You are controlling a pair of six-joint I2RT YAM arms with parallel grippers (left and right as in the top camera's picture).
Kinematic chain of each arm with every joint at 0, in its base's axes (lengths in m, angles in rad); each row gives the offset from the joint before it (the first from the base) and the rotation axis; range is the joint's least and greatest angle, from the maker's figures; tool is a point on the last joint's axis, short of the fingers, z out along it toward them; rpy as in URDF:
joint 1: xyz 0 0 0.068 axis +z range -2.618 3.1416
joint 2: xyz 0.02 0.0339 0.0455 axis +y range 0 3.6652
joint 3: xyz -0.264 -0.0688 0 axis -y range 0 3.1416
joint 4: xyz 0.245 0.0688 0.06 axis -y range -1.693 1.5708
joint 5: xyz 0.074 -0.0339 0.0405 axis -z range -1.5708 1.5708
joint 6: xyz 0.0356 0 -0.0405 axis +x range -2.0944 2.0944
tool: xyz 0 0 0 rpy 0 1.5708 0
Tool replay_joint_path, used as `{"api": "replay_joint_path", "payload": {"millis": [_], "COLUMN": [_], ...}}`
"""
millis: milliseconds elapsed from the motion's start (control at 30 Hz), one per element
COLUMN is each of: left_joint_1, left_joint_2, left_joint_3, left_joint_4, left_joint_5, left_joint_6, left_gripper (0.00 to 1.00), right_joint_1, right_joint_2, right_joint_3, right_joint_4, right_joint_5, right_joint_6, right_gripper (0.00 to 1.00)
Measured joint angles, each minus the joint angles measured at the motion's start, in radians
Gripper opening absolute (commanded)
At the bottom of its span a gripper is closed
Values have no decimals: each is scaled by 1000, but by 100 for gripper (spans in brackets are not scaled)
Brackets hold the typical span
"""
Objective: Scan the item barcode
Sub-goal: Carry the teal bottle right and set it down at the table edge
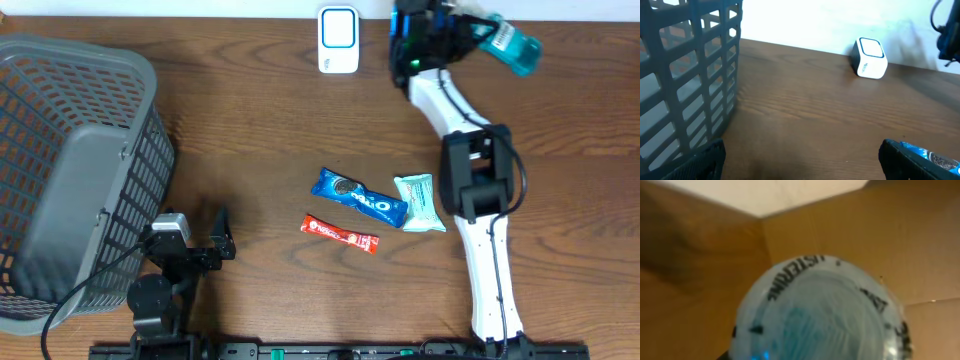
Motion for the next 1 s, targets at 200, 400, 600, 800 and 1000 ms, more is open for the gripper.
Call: {"api": "replay_joint_path", "payload": {"millis": [200,400,600,800,1000], "left_joint_1": [0,0,0,0,0], "left_joint_2": [0,0,0,1,1], "left_joint_3": [0,0,0,0,0], "left_joint_4": [0,0,0,0,0], "left_joint_5": [-1,-5,-8,-11,-11], "left_joint_6": [0,0,0,0,0], "left_gripper": [98,98,98,98,98], "right_joint_1": [-67,-157,-330,-548,-697], "right_joint_2": [0,0,0,0,0], "right_joint_3": [4,4,5,5,5], "right_joint_4": [-335,-970,-1447,-1534,-1523], "right_joint_5": [9,-23,-181,-330,-369], "right_joint_6": [146,572,1069,1335,1395], "right_gripper": [15,17,7,7,38]}}
